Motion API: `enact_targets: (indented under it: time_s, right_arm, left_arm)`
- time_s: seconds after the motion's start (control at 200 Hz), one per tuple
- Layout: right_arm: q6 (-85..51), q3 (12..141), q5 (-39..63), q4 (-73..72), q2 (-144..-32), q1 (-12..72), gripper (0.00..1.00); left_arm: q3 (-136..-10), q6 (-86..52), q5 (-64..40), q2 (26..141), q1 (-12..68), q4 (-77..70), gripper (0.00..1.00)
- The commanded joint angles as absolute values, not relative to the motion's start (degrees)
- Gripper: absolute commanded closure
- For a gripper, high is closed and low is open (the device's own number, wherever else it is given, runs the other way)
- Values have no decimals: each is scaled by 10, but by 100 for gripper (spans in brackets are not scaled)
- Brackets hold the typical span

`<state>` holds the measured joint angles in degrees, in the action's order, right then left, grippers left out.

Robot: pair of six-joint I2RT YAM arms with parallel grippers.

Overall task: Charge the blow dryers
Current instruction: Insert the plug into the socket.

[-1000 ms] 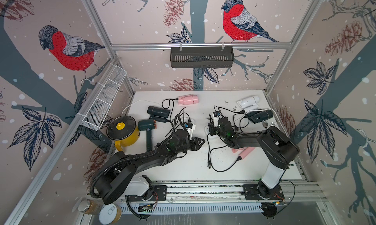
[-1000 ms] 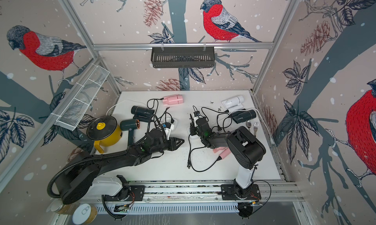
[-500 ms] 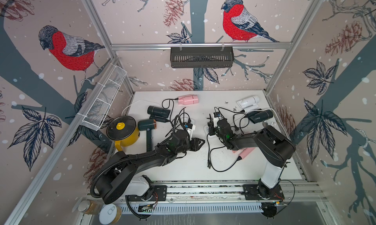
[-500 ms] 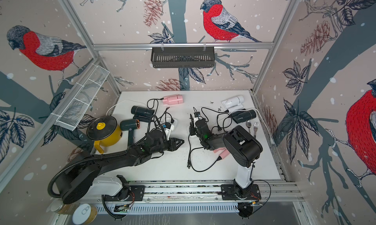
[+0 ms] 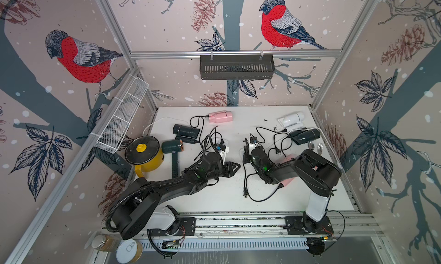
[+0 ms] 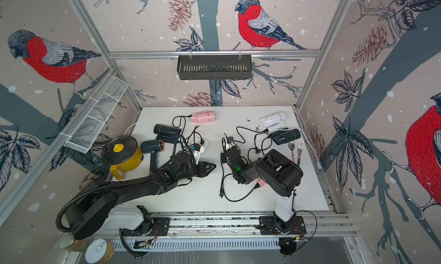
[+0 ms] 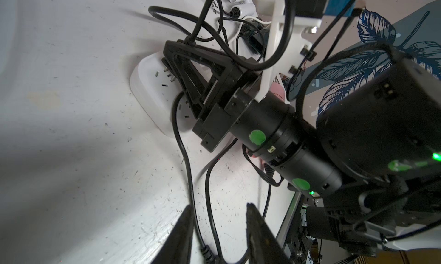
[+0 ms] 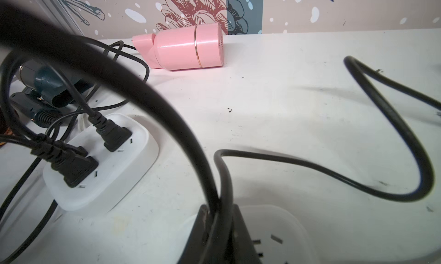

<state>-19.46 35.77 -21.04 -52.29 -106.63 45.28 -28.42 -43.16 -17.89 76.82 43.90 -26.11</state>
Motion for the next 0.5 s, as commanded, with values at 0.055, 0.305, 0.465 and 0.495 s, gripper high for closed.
enact_targets:
  time_s: [0.055, 0.305, 0.465, 0.495]
  right_arm:
    - [-180, 352, -256, -437, -1079, 469, 94]
    - [-190, 347, -250, -435, -1069, 471, 90]
    - [-209, 350, -178, -404, -1010, 459, 75]
    - [-212, 352, -166, -397, -999, 458, 73]
  left_arm:
    - [-293, -434, -170, 768, 439, -255, 63]
    - [-287, -443, -156, 759, 439, -245, 63]
    - [-284, -442, -152, 744, 438, -241, 63]
    - [-285, -440, -151, 742, 437, -238, 64]
